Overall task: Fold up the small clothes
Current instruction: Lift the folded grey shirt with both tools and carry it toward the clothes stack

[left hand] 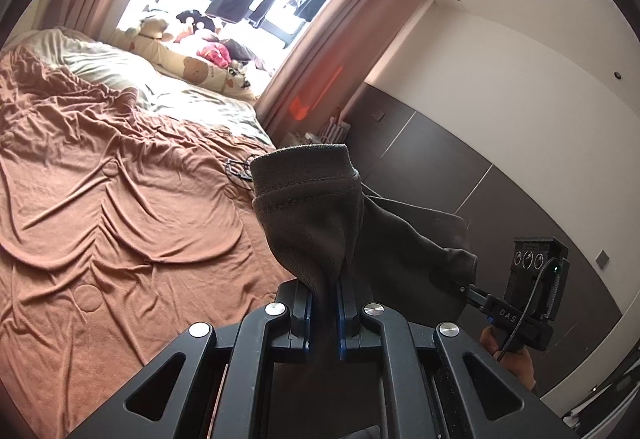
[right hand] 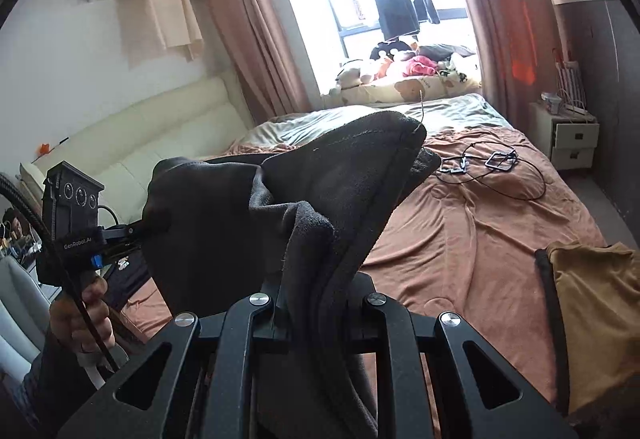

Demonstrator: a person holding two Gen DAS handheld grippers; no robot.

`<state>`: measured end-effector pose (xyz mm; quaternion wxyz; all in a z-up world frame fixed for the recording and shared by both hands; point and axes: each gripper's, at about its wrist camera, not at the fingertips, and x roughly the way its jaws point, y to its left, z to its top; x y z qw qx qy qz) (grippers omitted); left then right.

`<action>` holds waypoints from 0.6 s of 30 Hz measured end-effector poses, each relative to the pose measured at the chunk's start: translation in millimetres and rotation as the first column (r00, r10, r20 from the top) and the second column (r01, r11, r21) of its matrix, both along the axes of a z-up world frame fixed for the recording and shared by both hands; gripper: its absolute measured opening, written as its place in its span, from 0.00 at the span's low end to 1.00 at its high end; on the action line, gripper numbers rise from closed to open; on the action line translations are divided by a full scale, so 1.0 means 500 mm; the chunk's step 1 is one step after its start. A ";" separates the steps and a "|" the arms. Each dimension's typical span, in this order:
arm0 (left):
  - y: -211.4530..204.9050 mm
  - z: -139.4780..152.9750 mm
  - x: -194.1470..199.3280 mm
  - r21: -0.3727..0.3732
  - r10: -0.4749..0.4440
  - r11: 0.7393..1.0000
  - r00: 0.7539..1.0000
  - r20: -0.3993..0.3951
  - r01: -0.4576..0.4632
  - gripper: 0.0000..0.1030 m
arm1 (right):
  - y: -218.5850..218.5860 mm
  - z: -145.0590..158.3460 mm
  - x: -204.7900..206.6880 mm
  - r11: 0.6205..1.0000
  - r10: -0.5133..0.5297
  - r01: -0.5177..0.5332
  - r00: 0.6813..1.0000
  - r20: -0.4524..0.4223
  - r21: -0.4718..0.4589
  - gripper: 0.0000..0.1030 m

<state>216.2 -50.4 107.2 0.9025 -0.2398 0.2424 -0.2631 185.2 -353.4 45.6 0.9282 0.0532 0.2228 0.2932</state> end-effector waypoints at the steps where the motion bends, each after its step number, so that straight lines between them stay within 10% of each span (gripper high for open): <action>1: -0.008 0.004 -0.001 0.005 -0.004 1.000 1.000 0.001 0.004 0.09 | -0.008 -0.001 -0.003 1.000 -0.001 0.001 1.000 0.006 -0.001 0.12; 18: -0.228 0.077 0.044 0.062 -0.194 0.980 0.979 0.063 0.190 0.09 | -0.200 0.017 -0.056 0.986 -0.165 0.165 0.983 0.078 0.007 0.12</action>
